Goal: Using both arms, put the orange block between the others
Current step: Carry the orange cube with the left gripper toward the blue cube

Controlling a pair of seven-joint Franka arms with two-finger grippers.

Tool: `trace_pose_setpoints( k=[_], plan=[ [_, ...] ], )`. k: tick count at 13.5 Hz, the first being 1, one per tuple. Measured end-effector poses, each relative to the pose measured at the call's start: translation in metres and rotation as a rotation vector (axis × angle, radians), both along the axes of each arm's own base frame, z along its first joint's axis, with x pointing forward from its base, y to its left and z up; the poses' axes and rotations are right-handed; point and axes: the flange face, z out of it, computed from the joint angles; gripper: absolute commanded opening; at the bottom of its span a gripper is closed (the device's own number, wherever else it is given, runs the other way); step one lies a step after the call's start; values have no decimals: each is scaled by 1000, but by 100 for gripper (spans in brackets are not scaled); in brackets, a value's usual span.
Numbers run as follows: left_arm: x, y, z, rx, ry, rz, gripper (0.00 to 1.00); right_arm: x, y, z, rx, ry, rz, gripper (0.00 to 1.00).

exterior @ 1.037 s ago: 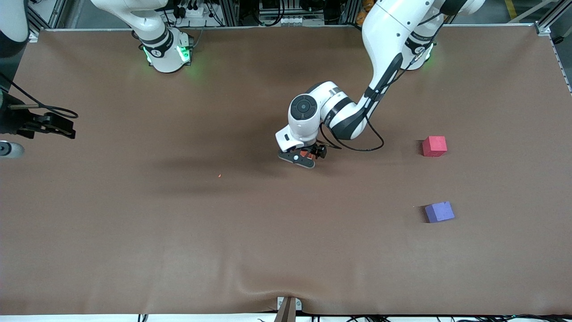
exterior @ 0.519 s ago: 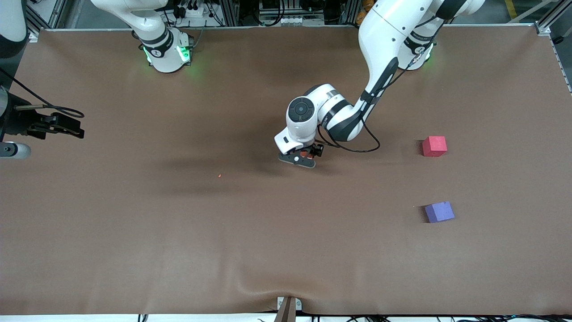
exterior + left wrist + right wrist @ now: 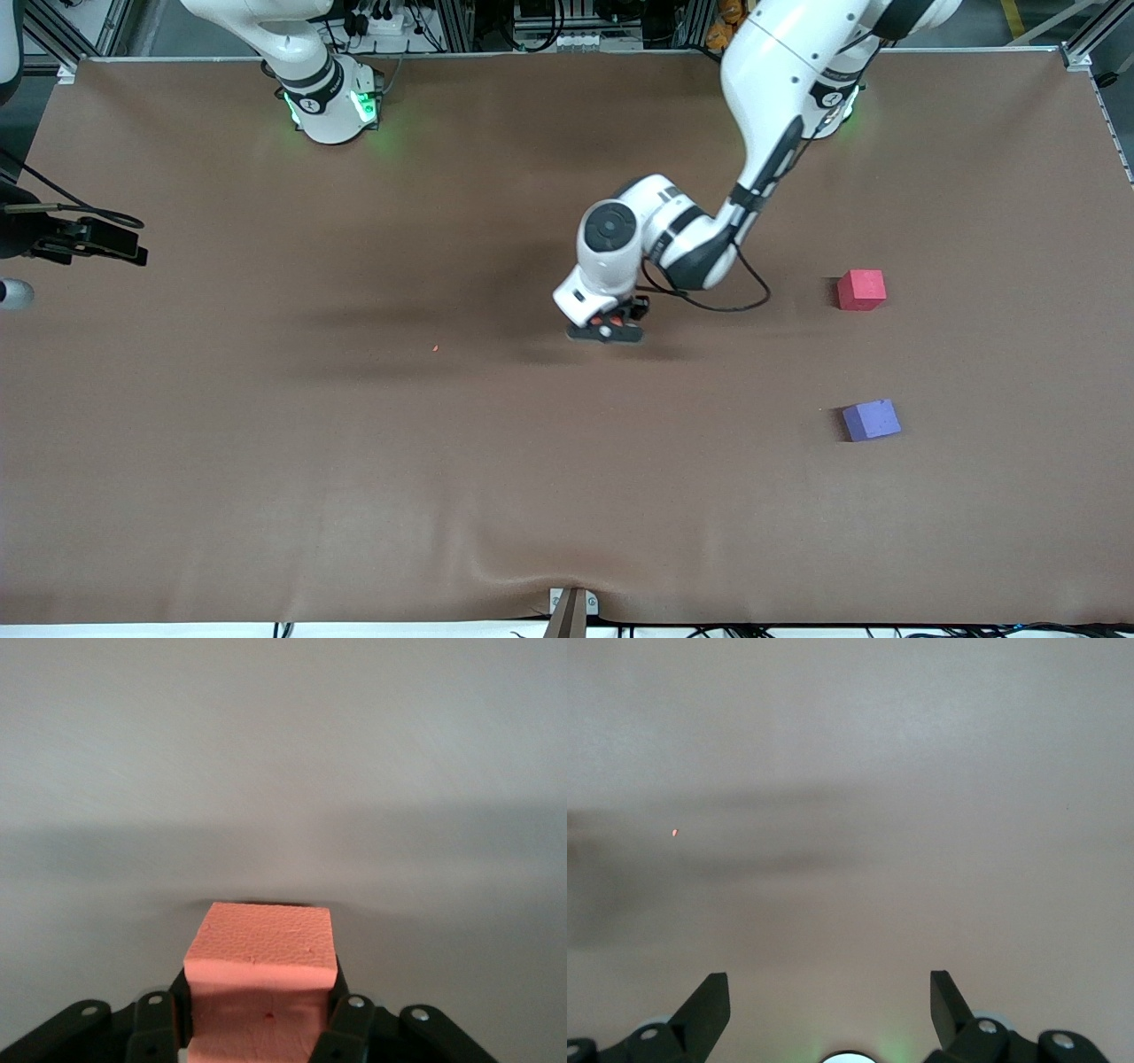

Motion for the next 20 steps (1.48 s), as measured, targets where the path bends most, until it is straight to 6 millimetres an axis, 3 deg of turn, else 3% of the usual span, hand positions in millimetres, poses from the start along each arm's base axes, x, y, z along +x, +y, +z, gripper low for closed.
trace_pose_setpoints(
  k=[1,4,6,8,10,16,20],
  plan=[
    [23,26,5,-1,-6,74,0,-1,0,0,-5,5,2,100],
    [85,132,18,38,26,255,0,-4,3,2,-9,22,8,100],
    [105,192,30,79,71,348,0,-4,6,3,-12,23,14,100],
    [113,236,38,116,120,413,0,-4,6,4,-15,21,13,100],
    [113,259,41,132,147,446,0,-4,6,7,-16,14,13,100],
    [91,269,57,139,160,437,0,-4,6,8,-16,11,13,100],
    [90,309,68,86,191,332,0,-4,6,8,-16,10,14,100]
  ],
)
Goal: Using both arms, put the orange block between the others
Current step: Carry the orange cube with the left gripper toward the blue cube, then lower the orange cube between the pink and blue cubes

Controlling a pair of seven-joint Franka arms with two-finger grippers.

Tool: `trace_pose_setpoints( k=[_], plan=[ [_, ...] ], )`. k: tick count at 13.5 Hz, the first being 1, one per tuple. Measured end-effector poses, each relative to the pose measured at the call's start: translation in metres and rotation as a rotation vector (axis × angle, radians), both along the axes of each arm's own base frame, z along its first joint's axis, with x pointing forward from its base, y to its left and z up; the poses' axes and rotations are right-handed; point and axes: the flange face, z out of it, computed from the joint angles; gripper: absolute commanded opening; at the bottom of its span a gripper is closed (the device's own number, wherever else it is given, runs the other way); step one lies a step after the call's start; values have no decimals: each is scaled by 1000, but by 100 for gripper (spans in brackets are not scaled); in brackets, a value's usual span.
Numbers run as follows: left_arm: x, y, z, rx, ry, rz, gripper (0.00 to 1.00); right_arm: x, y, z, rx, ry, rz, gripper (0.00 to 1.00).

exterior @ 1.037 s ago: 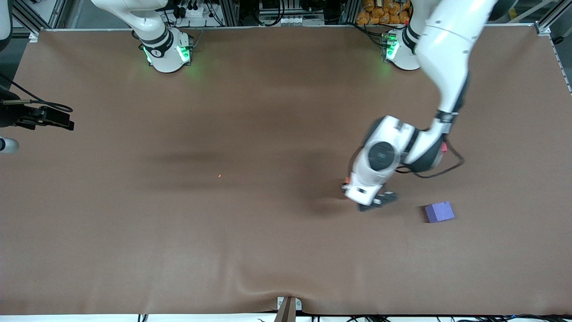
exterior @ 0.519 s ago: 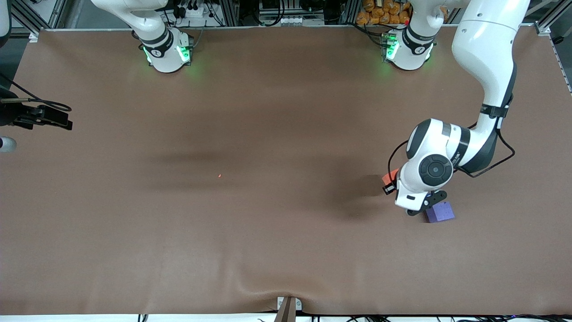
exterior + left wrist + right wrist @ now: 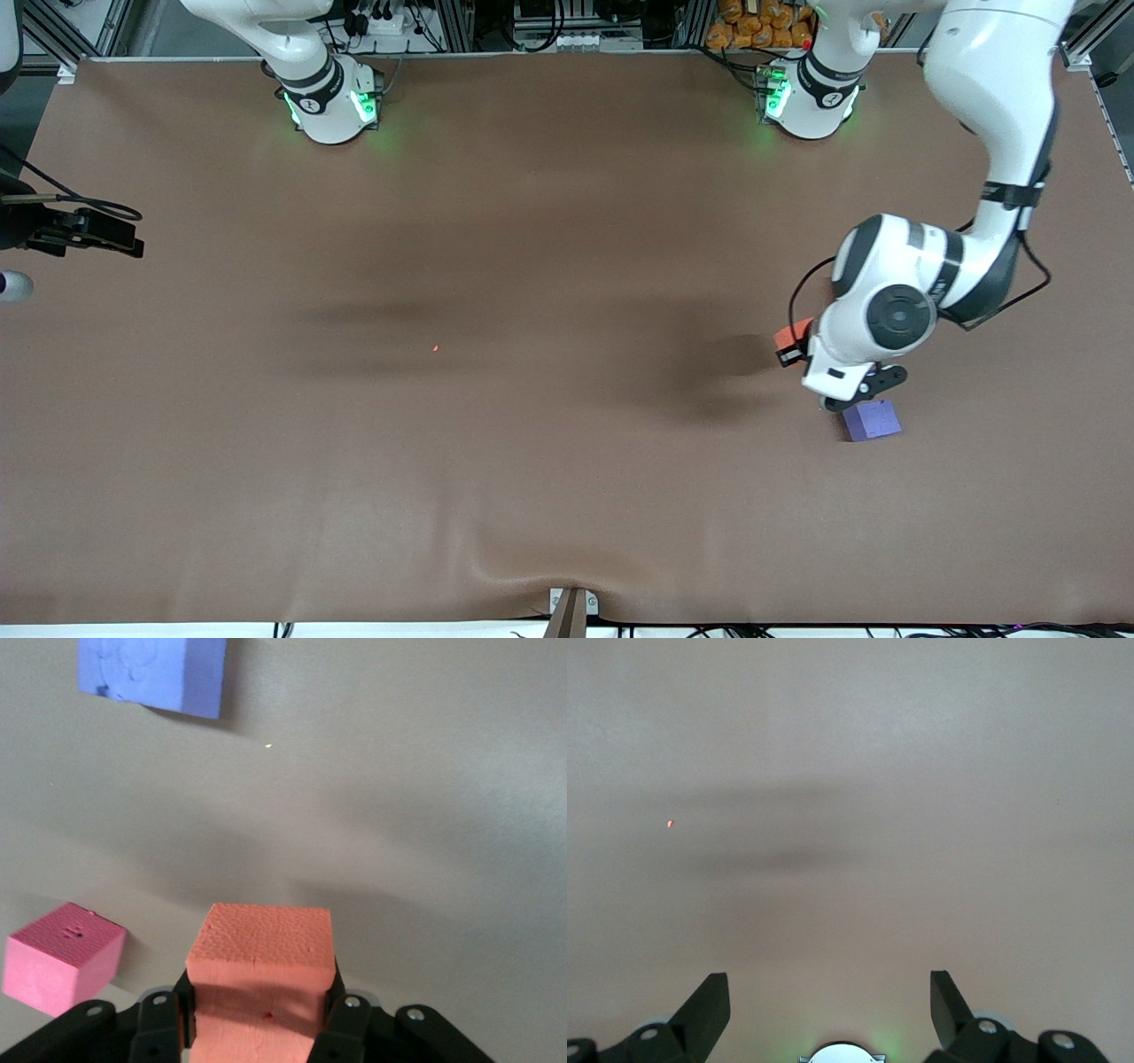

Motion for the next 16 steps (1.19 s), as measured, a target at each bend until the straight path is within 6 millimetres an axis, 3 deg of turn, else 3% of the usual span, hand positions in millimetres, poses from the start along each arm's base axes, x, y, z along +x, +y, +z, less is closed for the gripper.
trace_pose_setpoints(
  k=[2,10,16],
  plan=[
    [-2,17,1,-24,11,-14,0,0,0,1,0,-3,0,100],
    [-8,17,0,-25,22,-30,0,0,1,4,0,-9,2,100],
    [-7,37,2,-29,38,-45,0,0,3,4,0,-9,5,100]
  ],
)
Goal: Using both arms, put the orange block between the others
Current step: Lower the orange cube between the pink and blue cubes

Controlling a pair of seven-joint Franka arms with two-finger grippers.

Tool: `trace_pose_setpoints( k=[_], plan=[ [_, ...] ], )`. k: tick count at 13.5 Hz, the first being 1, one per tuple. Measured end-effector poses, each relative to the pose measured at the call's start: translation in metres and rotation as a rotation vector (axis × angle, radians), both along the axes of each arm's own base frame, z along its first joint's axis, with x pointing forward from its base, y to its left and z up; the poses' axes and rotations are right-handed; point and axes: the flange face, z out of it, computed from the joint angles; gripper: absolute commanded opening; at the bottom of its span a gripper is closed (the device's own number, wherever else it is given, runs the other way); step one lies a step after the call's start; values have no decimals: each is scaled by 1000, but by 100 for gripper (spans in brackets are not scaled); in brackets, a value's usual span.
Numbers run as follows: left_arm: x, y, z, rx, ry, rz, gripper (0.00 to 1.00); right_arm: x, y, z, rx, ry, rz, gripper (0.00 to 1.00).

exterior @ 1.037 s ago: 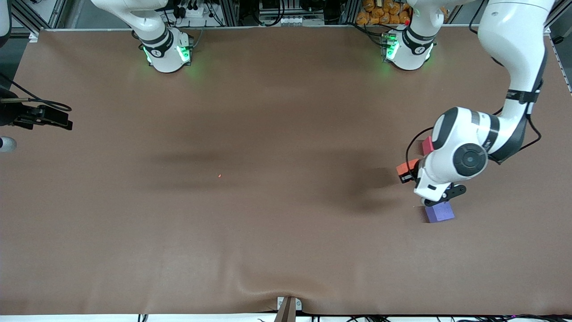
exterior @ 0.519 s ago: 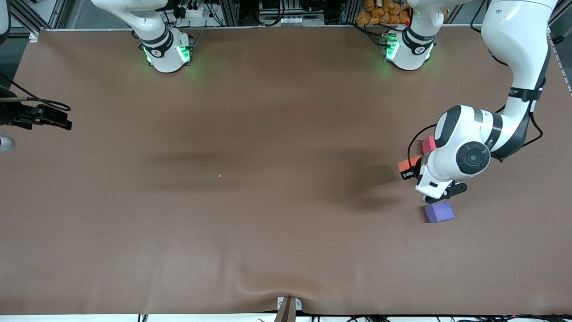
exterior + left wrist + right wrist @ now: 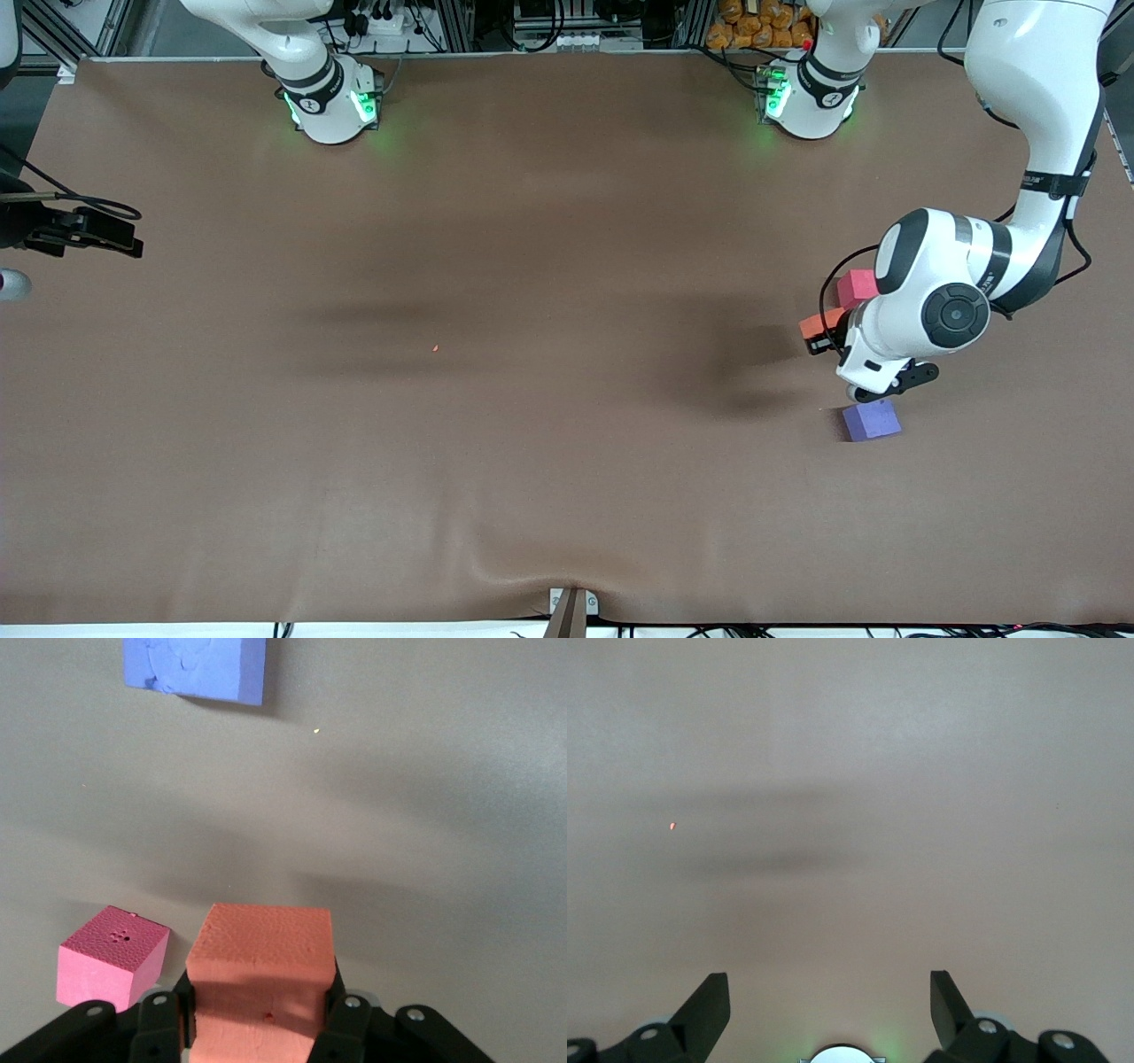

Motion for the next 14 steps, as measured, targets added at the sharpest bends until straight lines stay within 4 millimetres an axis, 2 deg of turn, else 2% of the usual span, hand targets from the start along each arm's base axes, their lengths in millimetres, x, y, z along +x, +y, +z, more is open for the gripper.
trace_pose_setpoints(
  k=[5,10,14],
  plan=[
    [-4,36,10,-8,3,-44,0,0,2,0,0,0,3,100],
    [-28,47,5,6,32,-62,0,0,2,0,0,0,4,100],
    [-28,84,6,-14,-9,-81,0,0,2,0,0,0,4,100]
  ],
)
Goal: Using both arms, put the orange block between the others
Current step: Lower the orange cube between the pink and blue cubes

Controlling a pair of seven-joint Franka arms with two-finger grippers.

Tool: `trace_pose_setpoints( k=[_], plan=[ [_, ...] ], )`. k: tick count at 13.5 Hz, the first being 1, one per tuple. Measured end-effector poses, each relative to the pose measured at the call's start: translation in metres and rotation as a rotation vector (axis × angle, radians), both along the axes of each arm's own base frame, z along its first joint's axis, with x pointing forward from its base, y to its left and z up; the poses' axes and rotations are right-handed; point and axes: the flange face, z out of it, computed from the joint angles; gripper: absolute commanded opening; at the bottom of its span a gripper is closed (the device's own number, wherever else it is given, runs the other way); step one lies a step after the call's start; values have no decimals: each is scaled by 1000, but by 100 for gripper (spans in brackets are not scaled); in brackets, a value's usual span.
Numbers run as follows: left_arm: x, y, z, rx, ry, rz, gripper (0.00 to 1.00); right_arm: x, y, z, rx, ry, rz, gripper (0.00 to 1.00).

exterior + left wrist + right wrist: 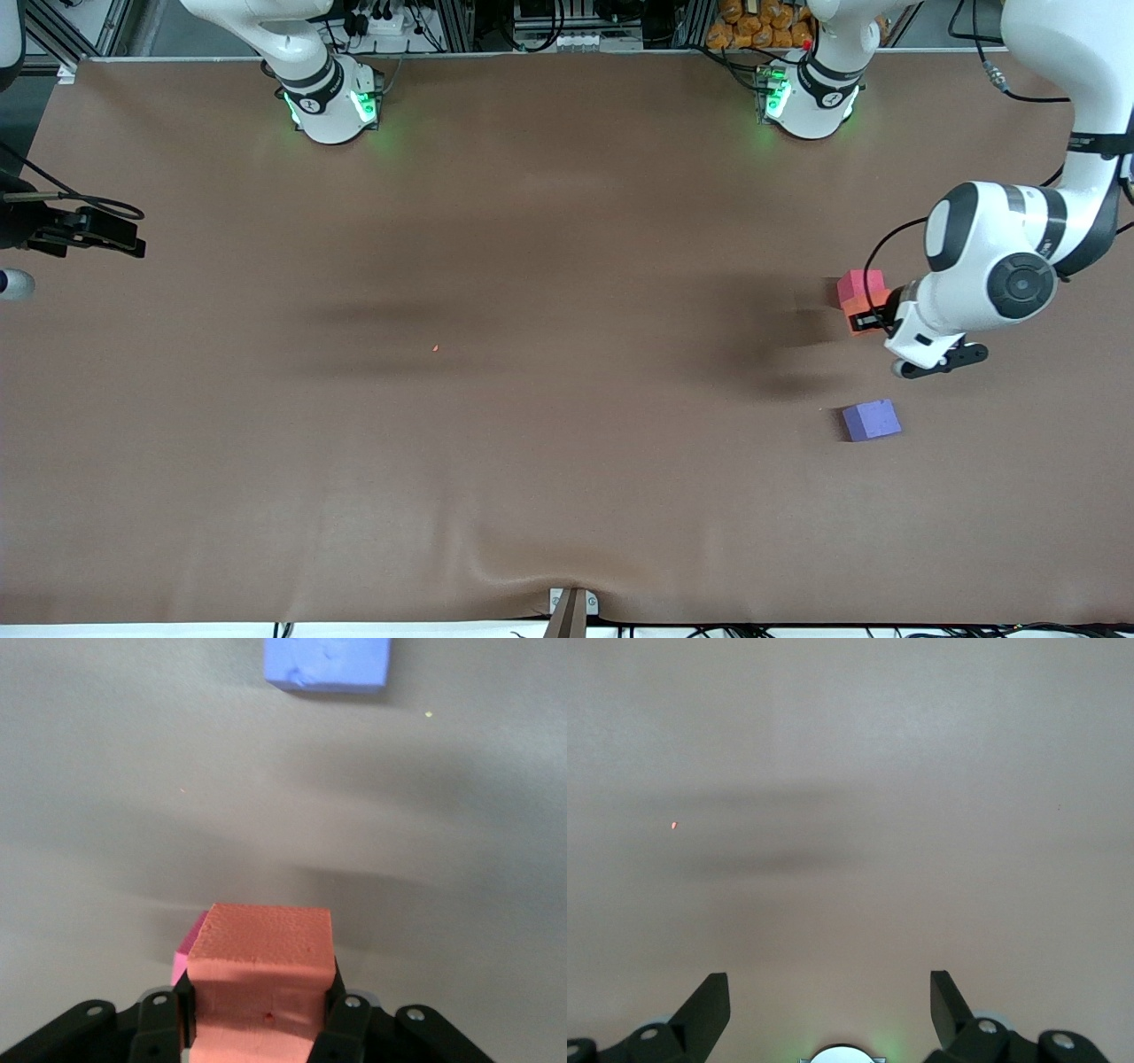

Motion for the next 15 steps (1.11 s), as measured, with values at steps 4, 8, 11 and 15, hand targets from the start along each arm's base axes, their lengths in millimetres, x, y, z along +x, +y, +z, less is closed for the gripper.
trace_pose_setpoints(
  k=[4,8,11,15],
  plan=[
    [1,11,-21,-27,-38,-5,0,0,0,0,0,0,0,100],
    [6,18,-38,-49,-60,-11,0,0,4,0,0,0,6,100],
    [7,25,-54,-24,-65,-51,0,0,4,0,0,0,8,100],
    [9,29,-73,-19,-80,-120,0,0,4,0,-2,1,7,100]
  ],
)
